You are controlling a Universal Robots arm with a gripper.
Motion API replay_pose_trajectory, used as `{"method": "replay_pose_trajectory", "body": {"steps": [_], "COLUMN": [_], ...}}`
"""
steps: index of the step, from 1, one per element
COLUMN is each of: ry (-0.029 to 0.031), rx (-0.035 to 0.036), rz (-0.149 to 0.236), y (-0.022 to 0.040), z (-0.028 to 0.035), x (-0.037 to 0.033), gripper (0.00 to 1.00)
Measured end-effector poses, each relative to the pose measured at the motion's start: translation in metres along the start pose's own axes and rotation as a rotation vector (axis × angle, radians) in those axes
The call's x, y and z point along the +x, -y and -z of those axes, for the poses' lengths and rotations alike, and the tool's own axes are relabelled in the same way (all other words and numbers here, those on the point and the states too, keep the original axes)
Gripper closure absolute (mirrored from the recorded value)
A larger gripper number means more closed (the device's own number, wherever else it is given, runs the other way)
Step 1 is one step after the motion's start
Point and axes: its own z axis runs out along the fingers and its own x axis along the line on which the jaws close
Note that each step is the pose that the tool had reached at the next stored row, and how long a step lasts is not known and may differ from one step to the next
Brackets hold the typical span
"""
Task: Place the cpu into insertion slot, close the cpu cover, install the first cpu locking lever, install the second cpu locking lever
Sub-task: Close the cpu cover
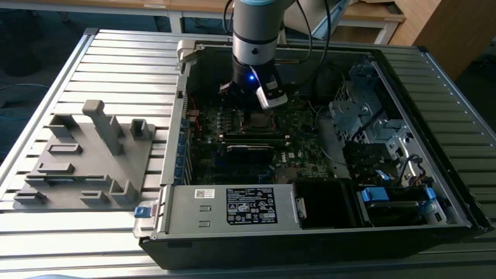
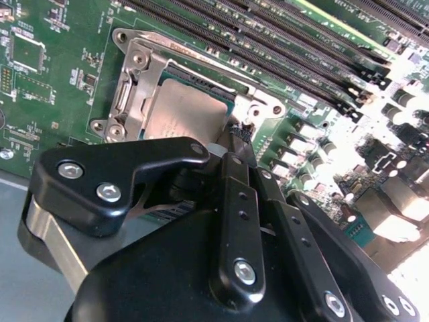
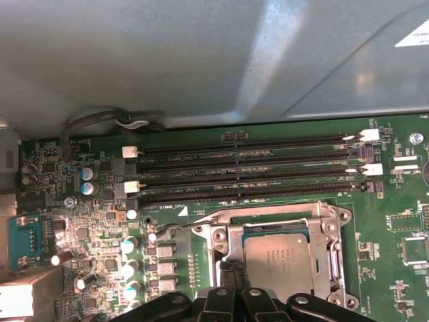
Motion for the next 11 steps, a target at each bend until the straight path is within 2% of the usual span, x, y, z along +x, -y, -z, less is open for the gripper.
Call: {"method": "replay_pose_trajectory", "body": {"steps": [11], "ry": [0.0000], "rx": [0.0001], "rz": [0.000], "y": [0.0001], "z": [-0.0027], "x": [0.0005], "gripper": [0.90]}}
